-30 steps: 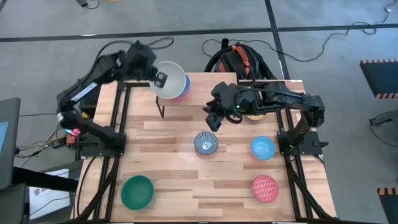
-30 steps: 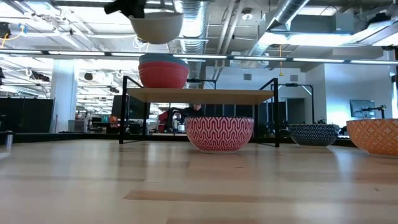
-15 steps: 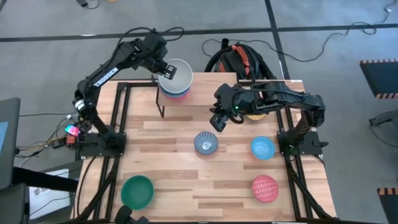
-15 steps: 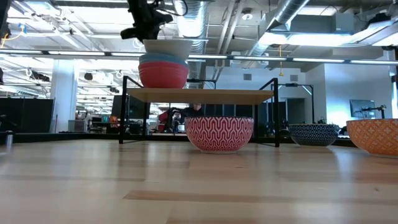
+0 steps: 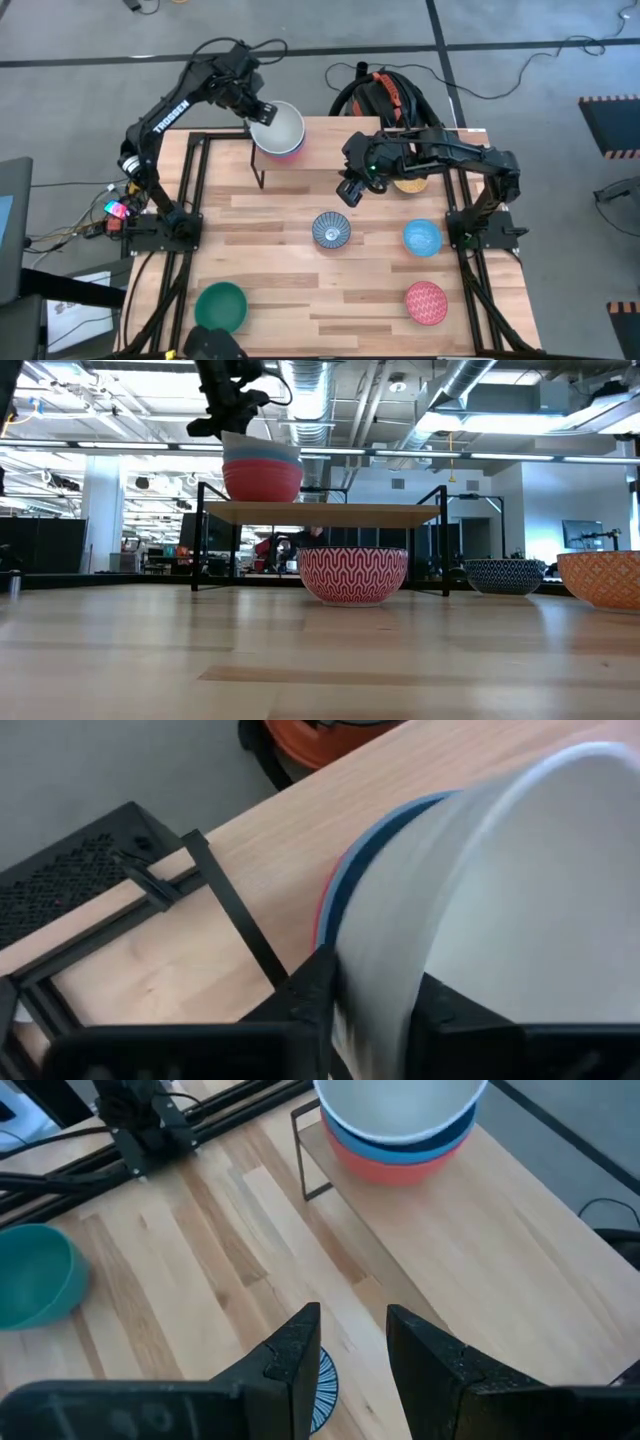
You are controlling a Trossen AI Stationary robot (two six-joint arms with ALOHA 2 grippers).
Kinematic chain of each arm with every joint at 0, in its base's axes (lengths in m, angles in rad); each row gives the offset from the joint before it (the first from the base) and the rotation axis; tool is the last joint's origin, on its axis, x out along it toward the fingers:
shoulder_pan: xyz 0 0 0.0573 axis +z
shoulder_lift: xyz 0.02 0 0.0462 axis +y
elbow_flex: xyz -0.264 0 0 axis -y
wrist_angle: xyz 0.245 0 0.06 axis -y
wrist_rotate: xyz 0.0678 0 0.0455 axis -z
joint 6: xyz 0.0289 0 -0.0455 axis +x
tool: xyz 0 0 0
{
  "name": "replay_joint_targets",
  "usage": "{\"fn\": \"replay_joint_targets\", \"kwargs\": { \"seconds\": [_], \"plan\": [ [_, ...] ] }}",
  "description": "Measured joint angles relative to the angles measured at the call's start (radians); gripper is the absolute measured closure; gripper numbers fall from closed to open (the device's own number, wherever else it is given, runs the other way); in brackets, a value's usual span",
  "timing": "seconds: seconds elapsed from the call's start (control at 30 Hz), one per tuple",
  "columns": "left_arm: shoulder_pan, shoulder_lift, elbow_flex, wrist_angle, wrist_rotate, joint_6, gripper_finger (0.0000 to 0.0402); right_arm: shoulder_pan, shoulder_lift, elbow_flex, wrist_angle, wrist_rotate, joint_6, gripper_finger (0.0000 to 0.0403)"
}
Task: Place and stack bowls onto a shelf
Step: Stack the white bowl on top of the blue bowl on the shelf
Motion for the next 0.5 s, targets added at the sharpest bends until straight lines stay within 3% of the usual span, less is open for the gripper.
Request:
{"fn": "replay_joint_targets", "kwargs": {
  "seconds": [0.13,0.27,0.5],
  "plan": [
    [0.001,0.011,0.0,-0.002,0.034,-0.009,0.0298,-0.008,0.0,0.0,0.0,-0.007,-0.009,0.026],
    [0.004,0.009,0.008,0.029,0.001,-0.032,0.0259,-0.009,0.0,0.0,-0.002,-0.007,-0.014,0.026],
    [0.016,0.008,0.151,0.076,-0.057,-0.021,0.024,-0.01,0.0,0.0,-0.003,-0.008,-0.029,0.026]
  ]
}}
